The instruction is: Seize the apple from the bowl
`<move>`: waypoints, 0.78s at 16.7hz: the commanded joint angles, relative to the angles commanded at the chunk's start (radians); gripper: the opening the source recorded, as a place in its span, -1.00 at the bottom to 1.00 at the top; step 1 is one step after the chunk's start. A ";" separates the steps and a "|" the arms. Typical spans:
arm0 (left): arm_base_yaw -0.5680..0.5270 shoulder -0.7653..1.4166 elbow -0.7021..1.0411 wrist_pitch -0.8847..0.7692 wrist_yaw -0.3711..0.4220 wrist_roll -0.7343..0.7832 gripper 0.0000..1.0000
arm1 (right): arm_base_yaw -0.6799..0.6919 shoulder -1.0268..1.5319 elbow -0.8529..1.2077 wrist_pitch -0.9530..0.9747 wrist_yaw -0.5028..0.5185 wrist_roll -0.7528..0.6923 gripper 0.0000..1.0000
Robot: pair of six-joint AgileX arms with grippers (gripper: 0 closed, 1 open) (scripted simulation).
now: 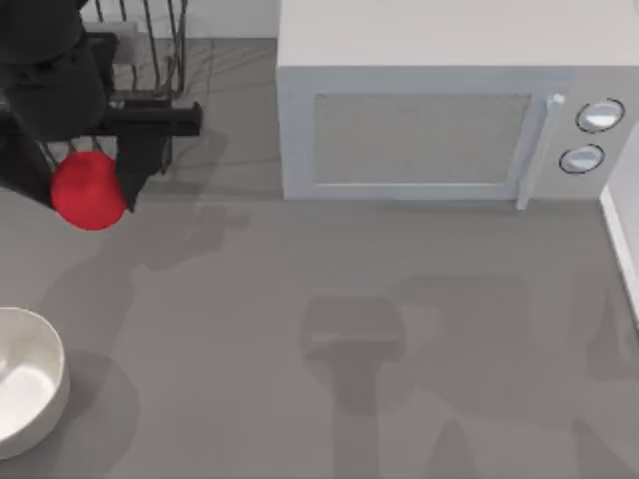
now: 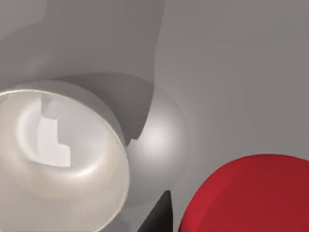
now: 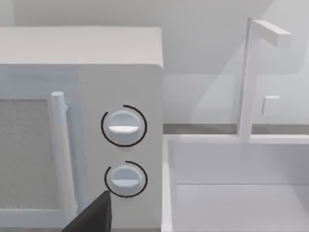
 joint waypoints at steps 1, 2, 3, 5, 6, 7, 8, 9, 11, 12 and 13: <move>-0.050 0.041 0.003 0.037 0.000 -0.050 -1.00 | 0.000 0.000 0.000 0.000 0.000 0.000 1.00; -0.090 0.077 0.005 0.070 0.001 -0.090 -1.00 | 0.000 0.000 0.000 0.000 0.000 0.000 1.00; -0.120 0.105 0.006 0.097 0.001 -0.119 -1.00 | 0.000 0.000 0.000 0.000 0.000 0.000 1.00; -0.147 0.131 0.006 0.122 0.001 -0.146 -1.00 | 0.000 0.000 0.000 0.000 0.000 0.000 1.00; -0.147 0.131 0.006 0.122 0.001 -0.146 -1.00 | 0.000 0.000 0.000 0.000 0.000 0.000 1.00; -0.147 0.131 0.006 0.122 0.001 -0.146 -1.00 | 0.000 0.000 0.000 0.000 0.000 0.000 1.00; -0.143 0.129 0.004 0.120 0.002 -0.143 -1.00 | 0.000 0.000 0.000 0.000 0.000 0.000 1.00; -0.143 0.129 0.001 0.123 0.002 -0.143 -1.00 | 0.000 0.000 0.000 0.000 0.000 0.000 1.00; -0.143 0.136 -0.035 0.159 0.002 -0.143 -1.00 | 0.000 0.000 0.000 0.000 0.000 0.000 1.00; -0.143 0.140 -0.065 0.192 0.002 -0.143 -1.00 | 0.000 0.000 0.000 0.000 0.000 0.000 1.00; -0.143 0.145 -0.100 0.234 0.002 -0.143 -1.00 | 0.000 0.000 0.000 0.000 0.000 0.000 1.00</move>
